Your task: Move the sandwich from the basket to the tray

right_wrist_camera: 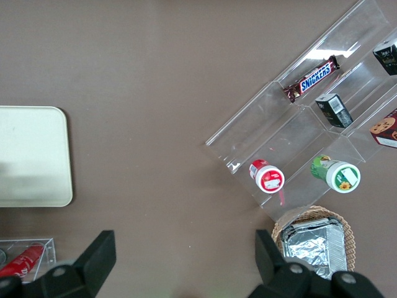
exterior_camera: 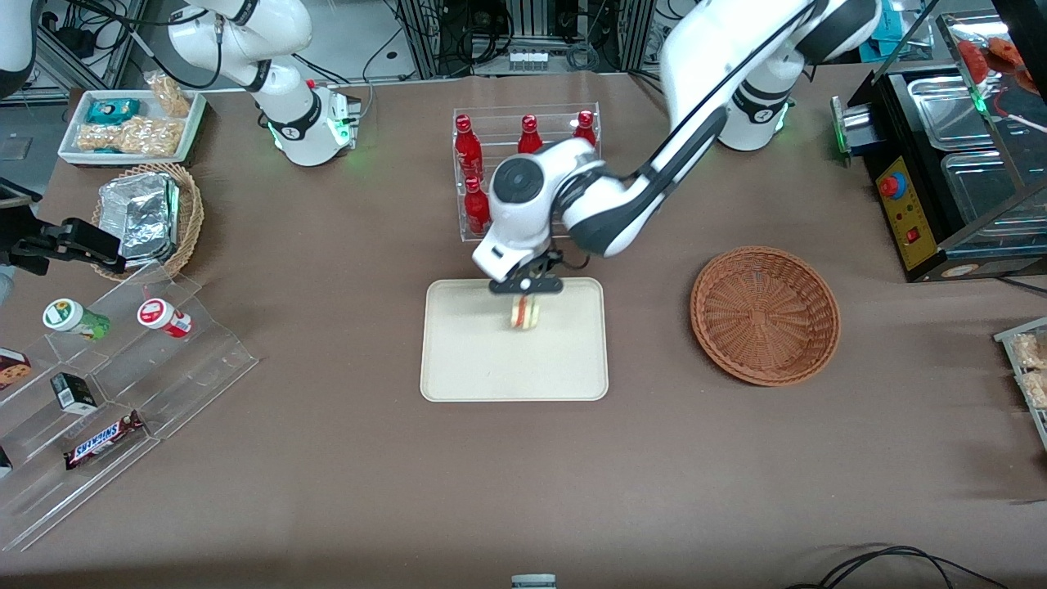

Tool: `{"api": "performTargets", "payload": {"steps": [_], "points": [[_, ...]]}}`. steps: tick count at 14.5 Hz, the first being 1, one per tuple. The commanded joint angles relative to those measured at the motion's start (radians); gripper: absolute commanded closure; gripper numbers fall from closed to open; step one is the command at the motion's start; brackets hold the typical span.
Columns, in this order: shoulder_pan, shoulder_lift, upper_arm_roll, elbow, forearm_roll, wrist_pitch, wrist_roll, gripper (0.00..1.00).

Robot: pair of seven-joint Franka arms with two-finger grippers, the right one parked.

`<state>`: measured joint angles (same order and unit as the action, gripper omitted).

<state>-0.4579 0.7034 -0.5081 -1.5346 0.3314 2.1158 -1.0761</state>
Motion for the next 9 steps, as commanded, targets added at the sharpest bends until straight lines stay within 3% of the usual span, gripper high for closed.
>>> {"api": "performTargets", "payload": {"steps": [1,3,4,5,6,9], "points": [[-0.019,0.142,0.011,0.222,0.052,-0.126,-0.005,0.84],[-0.034,0.194,0.011,0.306,0.052,-0.165,0.016,0.77],[-0.036,0.208,0.011,0.318,0.054,-0.159,0.018,0.56],[-0.044,0.215,0.013,0.329,0.061,-0.157,0.015,0.11],[-0.059,0.215,0.016,0.332,0.09,-0.157,0.012,0.0],[-0.073,0.205,0.03,0.333,0.155,-0.16,-0.001,0.0]]}}
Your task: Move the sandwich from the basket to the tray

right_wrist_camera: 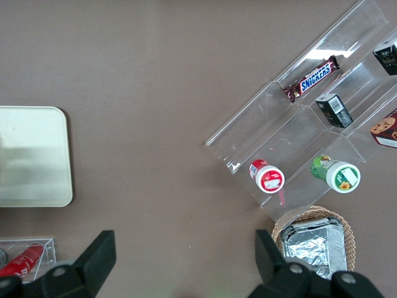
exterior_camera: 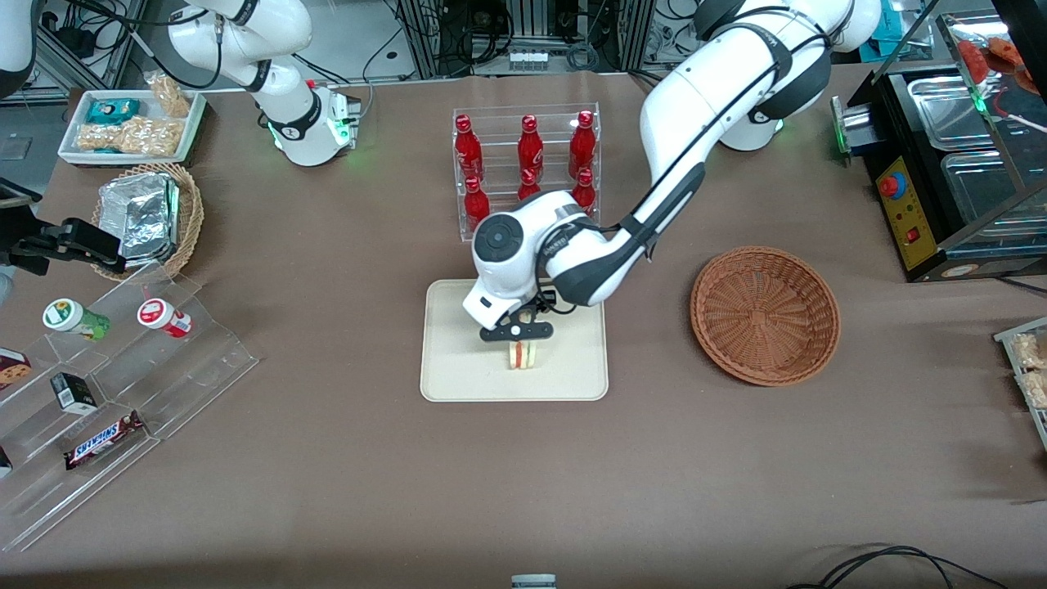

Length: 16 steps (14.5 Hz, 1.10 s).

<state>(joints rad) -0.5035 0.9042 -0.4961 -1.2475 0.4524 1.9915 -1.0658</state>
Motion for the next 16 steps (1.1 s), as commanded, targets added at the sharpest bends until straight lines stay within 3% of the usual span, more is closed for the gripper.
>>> {"api": "performTargets", "payload": {"steps": [1,3,5,7,10,16], "points": [[-0.018,-0.022,0.017,0.046,0.031,-0.051,-0.014,0.0],[0.002,-0.105,0.017,0.045,0.028,-0.127,-0.014,0.0],[0.106,-0.242,0.005,0.016,-0.013,-0.247,0.003,0.0],[0.196,-0.405,-0.001,-0.067,-0.125,-0.324,0.094,0.0],[0.412,-0.586,0.001,-0.176,-0.285,-0.437,0.341,0.0],[0.747,-0.746,0.001,-0.182,-0.317,-0.693,0.665,0.0]]}}
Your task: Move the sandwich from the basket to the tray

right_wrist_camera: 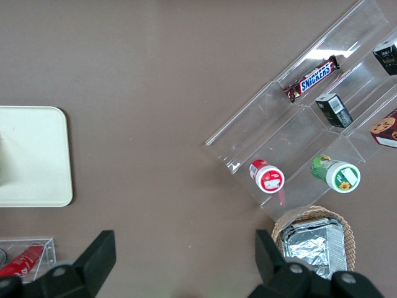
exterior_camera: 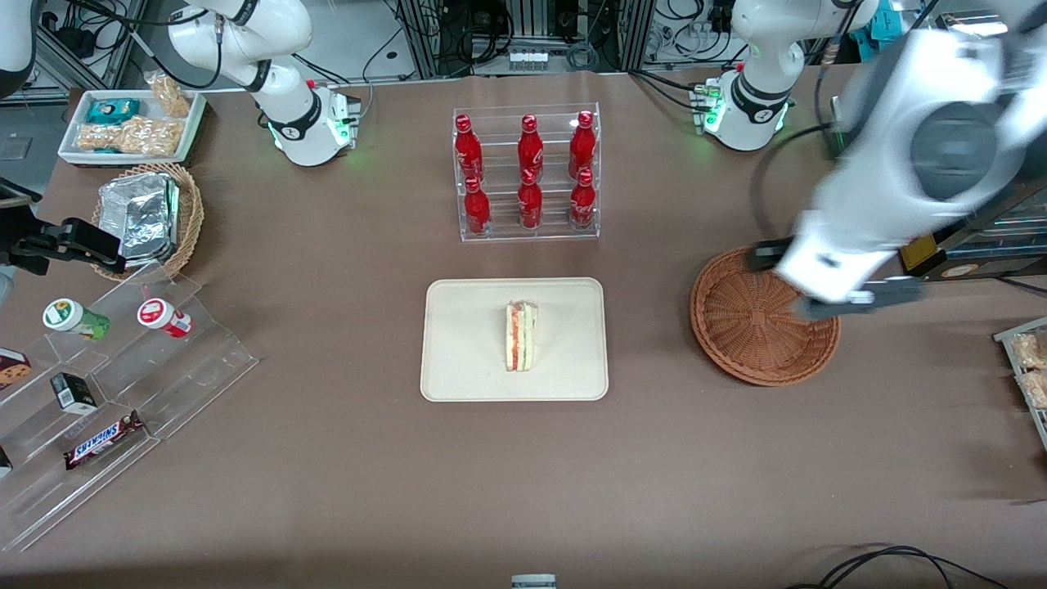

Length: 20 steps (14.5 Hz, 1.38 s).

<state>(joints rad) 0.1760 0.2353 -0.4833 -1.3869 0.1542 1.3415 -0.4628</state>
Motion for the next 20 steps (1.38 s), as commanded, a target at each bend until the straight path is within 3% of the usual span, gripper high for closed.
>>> {"api": "performTargets", "payload": {"steps": [1,11,15,20], "points": [[0.095,-0.099,-0.011,-0.04,-0.019,-0.065,0.094,0.0],[0.132,-0.137,0.0,-0.012,-0.018,-0.125,0.113,0.0],[-0.033,-0.175,0.222,-0.023,-0.024,-0.163,0.184,0.0],[-0.035,-0.168,0.226,0.003,-0.045,-0.157,0.227,0.0]]}}
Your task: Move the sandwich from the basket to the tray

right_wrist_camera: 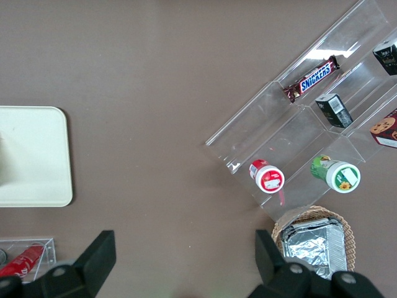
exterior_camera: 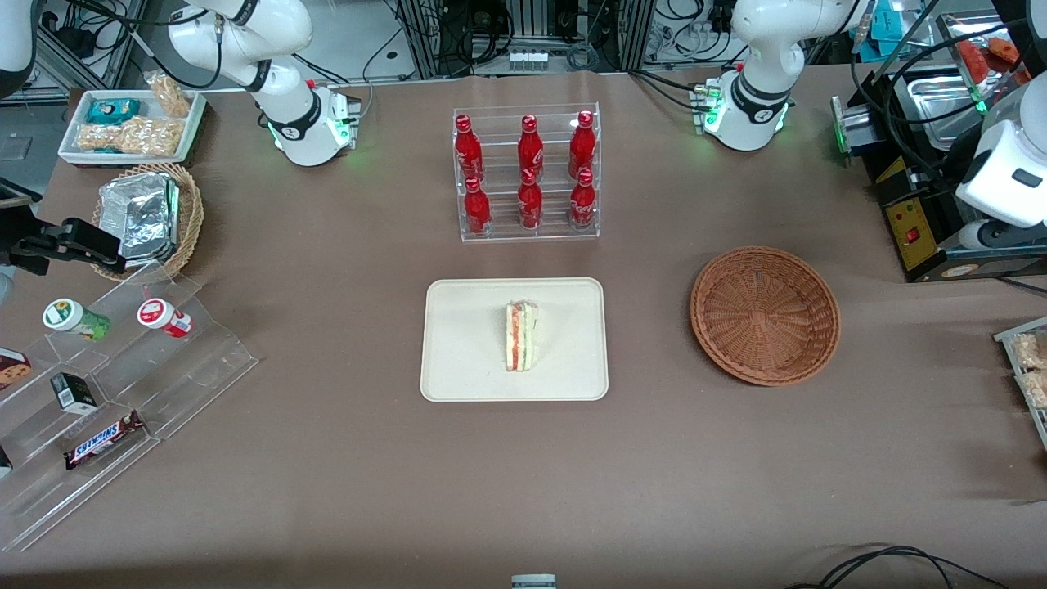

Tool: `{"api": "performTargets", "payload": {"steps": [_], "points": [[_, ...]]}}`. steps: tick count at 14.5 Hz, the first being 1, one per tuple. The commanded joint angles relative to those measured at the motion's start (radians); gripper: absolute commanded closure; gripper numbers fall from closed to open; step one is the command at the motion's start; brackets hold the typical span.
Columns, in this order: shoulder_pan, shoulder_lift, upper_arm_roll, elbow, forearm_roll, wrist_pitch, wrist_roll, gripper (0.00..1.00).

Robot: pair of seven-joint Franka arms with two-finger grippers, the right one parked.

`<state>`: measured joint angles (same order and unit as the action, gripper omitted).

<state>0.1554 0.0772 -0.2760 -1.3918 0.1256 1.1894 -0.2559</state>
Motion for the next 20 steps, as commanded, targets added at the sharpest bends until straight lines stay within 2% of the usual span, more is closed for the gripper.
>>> {"api": "performTargets", "payload": {"steps": [1,3,6,8,12,14,20], "points": [[-0.013,-0.014,0.018,0.01,-0.039,-0.002,0.029,0.0],[-0.014,-0.036,0.02,0.002,-0.066,0.027,0.029,0.0],[-0.013,-0.068,0.021,-0.059,-0.052,-0.011,0.018,0.0],[-0.013,-0.088,0.021,-0.099,-0.046,0.05,0.027,0.0],[0.018,-0.076,0.023,-0.057,-0.082,0.059,0.032,0.0],[0.042,-0.068,0.023,-0.052,-0.128,0.062,0.033,0.0],[0.042,-0.068,0.021,-0.052,-0.112,0.072,0.035,0.0]]}}
